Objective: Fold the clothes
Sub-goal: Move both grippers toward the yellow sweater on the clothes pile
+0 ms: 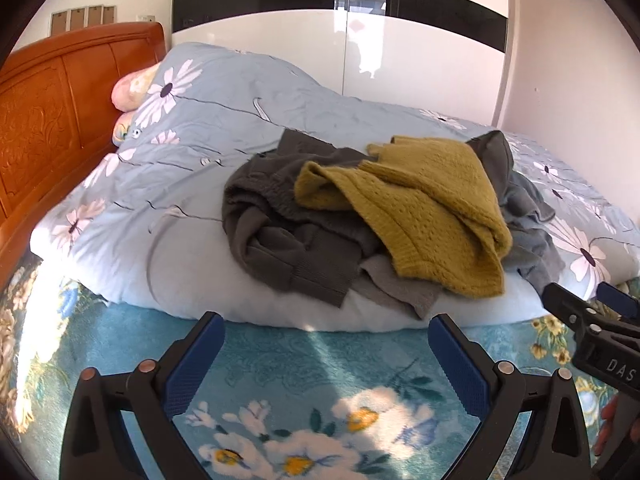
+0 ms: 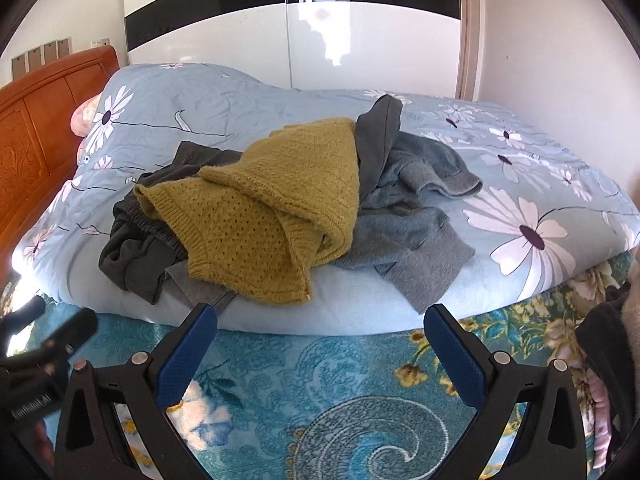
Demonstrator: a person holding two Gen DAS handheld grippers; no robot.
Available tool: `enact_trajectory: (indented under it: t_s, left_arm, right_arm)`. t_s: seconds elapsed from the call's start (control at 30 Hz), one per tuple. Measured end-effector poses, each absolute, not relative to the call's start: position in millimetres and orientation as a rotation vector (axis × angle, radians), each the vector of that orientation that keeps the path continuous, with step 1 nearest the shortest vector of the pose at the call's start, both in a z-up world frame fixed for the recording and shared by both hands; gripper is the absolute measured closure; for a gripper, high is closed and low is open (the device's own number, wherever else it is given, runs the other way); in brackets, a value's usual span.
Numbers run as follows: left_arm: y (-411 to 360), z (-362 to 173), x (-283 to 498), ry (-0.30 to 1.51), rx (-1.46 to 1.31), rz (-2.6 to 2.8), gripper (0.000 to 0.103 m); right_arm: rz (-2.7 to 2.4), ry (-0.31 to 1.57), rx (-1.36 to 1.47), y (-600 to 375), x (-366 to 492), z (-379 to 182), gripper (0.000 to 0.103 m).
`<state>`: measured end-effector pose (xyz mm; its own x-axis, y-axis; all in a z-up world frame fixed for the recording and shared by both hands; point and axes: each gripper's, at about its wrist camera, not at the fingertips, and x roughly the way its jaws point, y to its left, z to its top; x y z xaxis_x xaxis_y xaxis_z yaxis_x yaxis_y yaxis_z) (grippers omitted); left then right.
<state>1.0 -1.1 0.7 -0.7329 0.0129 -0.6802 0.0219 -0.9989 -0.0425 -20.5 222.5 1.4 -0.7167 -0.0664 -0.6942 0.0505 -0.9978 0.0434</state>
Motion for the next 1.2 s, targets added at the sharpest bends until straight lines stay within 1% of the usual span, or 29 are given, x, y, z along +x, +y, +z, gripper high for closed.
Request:
enact_trajectory:
  t_s: [0.17, 0.3, 0.53, 0.67, 0.77, 0.9, 1.13, 1.2]
  left_arm:
    - [-6, -4, 11, 0.238, 1.084, -2.910, 0.000]
    - [-8, -9, 15, 0.375, 1.056, -2.873, 0.000]
    - [0, -15, 7, 0.451, 1.028, -2.822, 0.000]
    - [1, -23, 7, 0.562, 0.995, -2.812, 0.000]
    - [0, -24, 3, 0.573, 0.982, -2.814, 0.000]
    - [-6, -24, 1, 0.505, 0.927, -2.811, 0.000]
    - [-26, -34, -6, 0.585, 0.964, -2.793, 0.000]
    - [-27, -35, -8, 0.569, 0.962, -2.793, 0.000]
  right_arm:
    - [-2.856, 0.083, 1.118, 211, -18, -3, 0.000]
    - [-2.830, 0.073, 1.120, 214, -23, -4, 0.000]
    - [-2.827, 0.049, 1.118, 223, -31, -3, 0.000]
    - [-2.837, 0.076, 1.117, 226, -34, -5, 0.000]
    - [-2.837, 0.070, 1.113, 229, -36, -6, 0.000]
    - [-2.833, 0.085, 1.118, 227, -43, -5, 0.000]
    - [-2.817, 0.162, 1.125, 218, -52, -6, 0.000]
    - [-2.811, 0.169, 1.137, 216, -55, -7, 0.000]
